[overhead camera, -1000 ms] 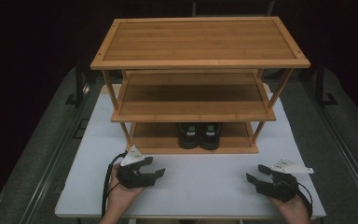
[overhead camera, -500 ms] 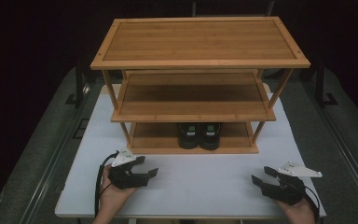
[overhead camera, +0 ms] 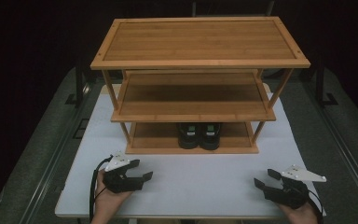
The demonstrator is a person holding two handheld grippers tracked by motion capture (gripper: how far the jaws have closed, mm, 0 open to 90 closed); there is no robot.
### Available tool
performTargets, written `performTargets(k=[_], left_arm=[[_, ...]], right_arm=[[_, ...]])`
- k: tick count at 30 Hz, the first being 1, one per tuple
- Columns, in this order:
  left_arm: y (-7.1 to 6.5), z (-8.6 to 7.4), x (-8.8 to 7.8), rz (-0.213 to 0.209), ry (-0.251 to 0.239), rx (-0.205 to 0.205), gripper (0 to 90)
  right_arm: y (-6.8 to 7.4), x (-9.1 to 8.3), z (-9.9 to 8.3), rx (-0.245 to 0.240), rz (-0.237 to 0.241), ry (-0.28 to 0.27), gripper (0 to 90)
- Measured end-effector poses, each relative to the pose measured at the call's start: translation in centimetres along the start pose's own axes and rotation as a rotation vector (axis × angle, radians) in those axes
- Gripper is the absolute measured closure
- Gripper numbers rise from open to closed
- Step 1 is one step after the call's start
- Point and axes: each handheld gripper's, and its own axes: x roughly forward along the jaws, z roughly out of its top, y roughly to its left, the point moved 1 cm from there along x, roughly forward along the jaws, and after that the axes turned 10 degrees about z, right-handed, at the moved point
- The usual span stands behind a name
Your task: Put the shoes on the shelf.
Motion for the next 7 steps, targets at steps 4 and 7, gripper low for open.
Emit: performTargets(k=[4, 7], left_arm=[[0.05, -0.48, -0.05, 0.000, -0.004, -0.004, 25.2], [0.04, -0.95, -0.32, -0.015, -0.013, -0.016, 23.8]], right_arm=[[0.06, -0.03, -0.23, -0.002, -0.002, -0.010, 30.4], [0.30, -0.13, -0.35, -0.007, -0.017, -0.041, 28.6]])
